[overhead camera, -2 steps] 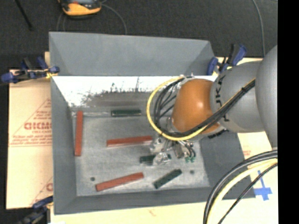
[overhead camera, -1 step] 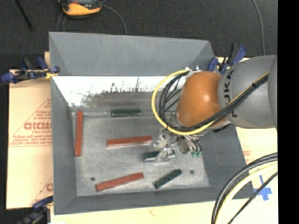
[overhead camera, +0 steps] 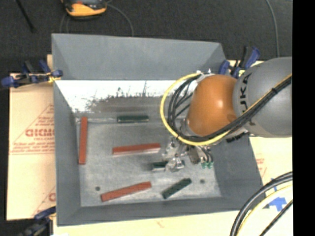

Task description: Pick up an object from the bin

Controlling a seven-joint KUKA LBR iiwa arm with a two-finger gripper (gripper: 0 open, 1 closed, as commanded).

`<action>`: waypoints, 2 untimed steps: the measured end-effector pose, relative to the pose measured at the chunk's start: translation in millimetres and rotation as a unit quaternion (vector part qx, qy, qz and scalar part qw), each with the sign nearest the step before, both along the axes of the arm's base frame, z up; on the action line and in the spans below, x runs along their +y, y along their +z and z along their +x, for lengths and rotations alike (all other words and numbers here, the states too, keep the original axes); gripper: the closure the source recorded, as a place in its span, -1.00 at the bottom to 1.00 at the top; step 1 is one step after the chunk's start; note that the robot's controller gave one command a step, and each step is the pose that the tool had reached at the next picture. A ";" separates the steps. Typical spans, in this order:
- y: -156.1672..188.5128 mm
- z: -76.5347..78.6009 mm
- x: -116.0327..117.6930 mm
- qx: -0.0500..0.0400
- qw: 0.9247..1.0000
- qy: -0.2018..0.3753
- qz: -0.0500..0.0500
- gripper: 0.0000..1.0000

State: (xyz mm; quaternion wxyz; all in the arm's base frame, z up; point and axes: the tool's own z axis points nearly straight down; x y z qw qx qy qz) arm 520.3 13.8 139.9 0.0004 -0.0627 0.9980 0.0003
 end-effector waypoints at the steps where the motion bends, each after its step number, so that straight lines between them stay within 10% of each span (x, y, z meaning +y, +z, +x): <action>1: 48.8 17.5 -1.2 0.000 1.000 -0.009 0.000 1.00; 2: 90.3 6.2 -7.3 0.000 1.000 -0.013 0.000 1.00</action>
Offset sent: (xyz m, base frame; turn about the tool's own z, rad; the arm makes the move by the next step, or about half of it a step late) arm 0.0019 -0.0086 0.0980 0.0264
